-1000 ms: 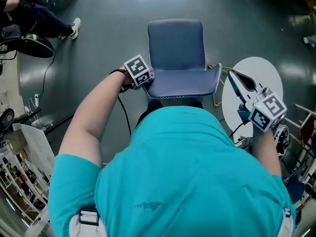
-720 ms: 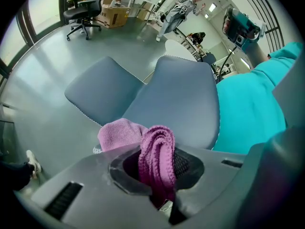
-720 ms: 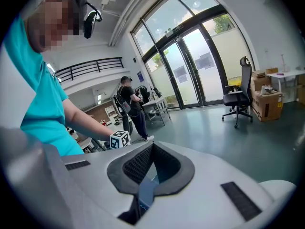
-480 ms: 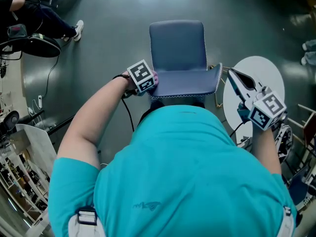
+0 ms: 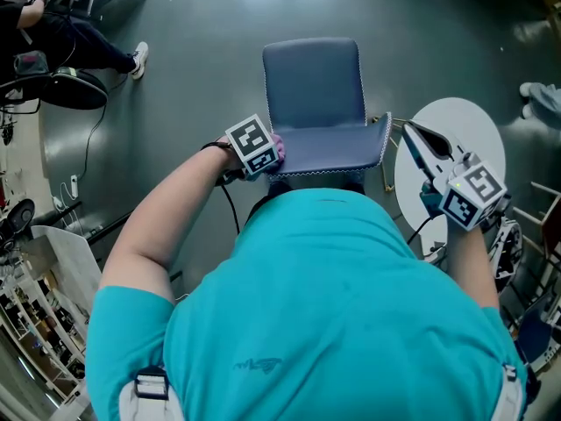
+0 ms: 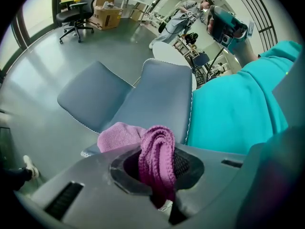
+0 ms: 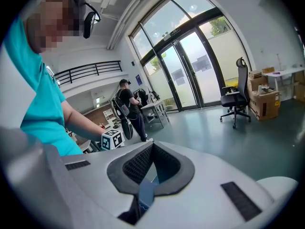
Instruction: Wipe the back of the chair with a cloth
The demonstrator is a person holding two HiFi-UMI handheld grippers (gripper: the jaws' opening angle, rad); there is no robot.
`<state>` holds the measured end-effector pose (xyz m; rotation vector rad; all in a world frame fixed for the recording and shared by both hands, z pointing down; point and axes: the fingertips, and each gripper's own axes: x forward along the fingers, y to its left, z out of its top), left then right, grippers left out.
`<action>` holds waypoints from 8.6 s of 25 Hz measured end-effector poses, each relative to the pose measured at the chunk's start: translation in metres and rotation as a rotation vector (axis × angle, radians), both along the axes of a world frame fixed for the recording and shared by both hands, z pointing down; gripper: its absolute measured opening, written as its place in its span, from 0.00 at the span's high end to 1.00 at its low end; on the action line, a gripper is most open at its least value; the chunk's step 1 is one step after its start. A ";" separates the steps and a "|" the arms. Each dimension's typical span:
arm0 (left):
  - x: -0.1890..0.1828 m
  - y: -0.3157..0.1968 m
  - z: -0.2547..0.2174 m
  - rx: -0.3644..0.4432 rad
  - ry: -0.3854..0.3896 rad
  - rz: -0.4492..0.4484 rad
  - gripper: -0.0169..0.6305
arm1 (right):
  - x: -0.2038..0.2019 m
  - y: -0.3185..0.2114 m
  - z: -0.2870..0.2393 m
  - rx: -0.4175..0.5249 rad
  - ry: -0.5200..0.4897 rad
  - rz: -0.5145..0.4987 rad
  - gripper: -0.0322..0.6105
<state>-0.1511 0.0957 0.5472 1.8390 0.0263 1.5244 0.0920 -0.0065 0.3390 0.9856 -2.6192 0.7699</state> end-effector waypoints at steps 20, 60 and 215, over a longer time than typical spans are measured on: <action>0.044 0.004 -0.026 0.002 0.076 0.099 0.88 | 0.022 0.005 -0.003 0.005 -0.016 0.059 0.96; 0.229 -0.027 -0.023 -0.247 0.369 -0.021 0.88 | 0.105 0.015 0.025 -0.063 -0.013 0.212 0.96; 0.222 -0.063 0.121 -0.225 -0.037 -0.050 0.88 | 0.102 -0.184 0.232 -0.157 0.028 0.225 0.96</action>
